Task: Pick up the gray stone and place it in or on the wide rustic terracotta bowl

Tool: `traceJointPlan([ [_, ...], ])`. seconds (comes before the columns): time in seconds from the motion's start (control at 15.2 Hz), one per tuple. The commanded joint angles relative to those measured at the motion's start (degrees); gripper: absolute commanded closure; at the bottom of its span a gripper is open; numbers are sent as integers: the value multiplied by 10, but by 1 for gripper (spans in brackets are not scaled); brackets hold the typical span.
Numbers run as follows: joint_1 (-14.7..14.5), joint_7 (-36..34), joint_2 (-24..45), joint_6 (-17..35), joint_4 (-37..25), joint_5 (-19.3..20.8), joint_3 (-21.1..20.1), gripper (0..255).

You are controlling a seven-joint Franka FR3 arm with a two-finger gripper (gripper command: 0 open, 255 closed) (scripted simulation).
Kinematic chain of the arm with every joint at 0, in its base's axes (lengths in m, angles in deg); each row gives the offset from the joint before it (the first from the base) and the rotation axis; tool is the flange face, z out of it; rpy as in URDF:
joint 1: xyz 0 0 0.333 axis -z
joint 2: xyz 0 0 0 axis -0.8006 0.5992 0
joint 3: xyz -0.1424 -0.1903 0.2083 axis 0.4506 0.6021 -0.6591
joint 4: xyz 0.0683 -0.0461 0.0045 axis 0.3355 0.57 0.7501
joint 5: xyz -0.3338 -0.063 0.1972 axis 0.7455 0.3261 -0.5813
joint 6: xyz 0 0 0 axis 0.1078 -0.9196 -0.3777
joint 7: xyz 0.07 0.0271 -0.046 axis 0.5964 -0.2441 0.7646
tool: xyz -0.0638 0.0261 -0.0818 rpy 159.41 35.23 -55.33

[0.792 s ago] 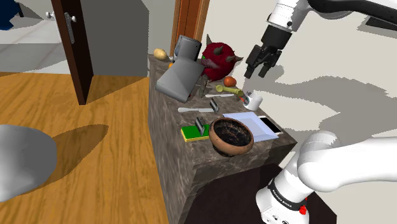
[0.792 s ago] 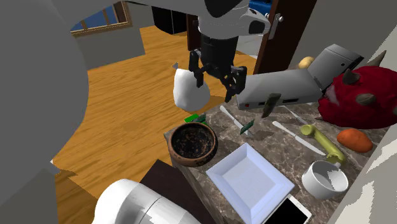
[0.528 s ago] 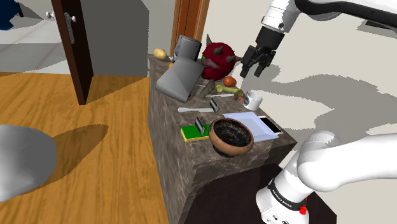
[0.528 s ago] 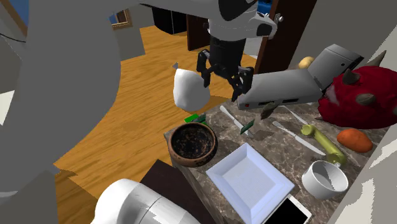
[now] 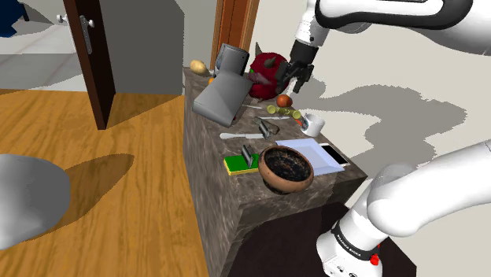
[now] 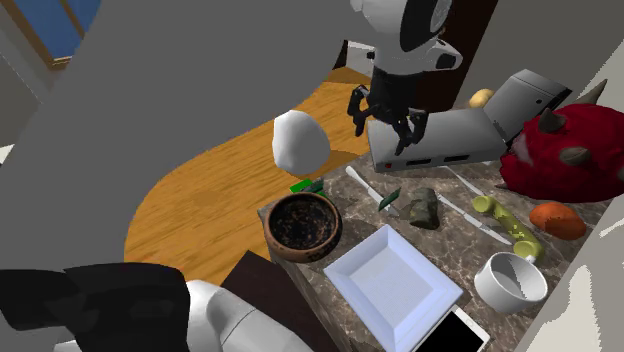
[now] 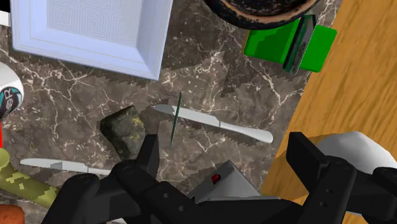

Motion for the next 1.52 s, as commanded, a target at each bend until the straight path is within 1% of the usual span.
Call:
traceJointPlan([
  [0.0, 2, 7, 41, 22, -16, 2, 7, 0],
  [0.53, 12, 38, 213, 68, -129, -5, 35, 0],
  [0.79, 21, 54, 303, 76, -205, -15, 45, 0],
  [1.06, 34, 69, 397, 72, -295, -28, 51, 0],
  [1.12, 34, 69, 400, 72, -298, -28, 51, 0],
  [1.45, 34, 70, 405, 109, -267, -29, 51, 0],
])
